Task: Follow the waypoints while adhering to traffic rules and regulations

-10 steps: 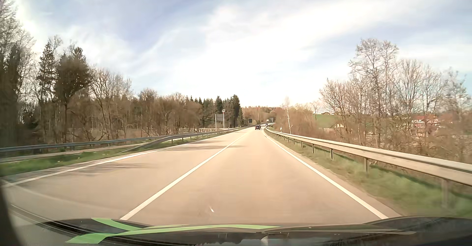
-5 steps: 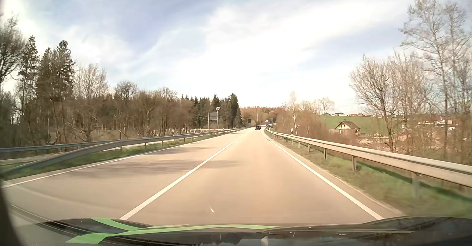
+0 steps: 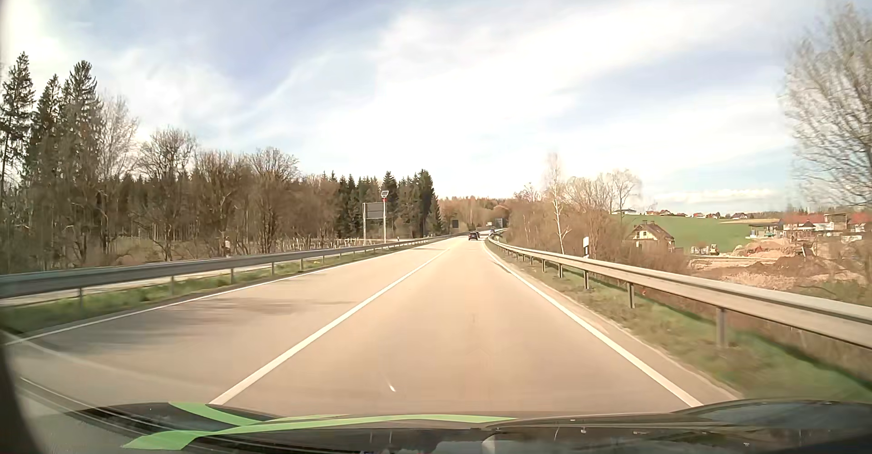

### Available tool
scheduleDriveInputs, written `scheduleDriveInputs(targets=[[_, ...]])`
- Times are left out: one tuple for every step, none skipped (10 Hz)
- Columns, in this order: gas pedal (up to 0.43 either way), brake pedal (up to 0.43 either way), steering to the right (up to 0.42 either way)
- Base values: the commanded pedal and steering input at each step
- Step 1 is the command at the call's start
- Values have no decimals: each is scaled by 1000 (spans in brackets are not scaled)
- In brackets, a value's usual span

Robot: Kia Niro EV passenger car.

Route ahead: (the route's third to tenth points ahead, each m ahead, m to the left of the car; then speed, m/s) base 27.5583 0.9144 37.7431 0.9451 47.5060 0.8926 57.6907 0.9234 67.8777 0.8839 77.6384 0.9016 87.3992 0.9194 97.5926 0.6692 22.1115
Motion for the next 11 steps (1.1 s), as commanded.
scheduleDriveInputs(targets=[[110, 0, 3], [110, 0, 3], [110, 0, 3], [110, 0, 3], [110, 0, 2], [110, 0, 0], [110, 0, -4], [110, 0, -6], [118, 0, -7], [118, 0, -7], [118, 0, -6]])
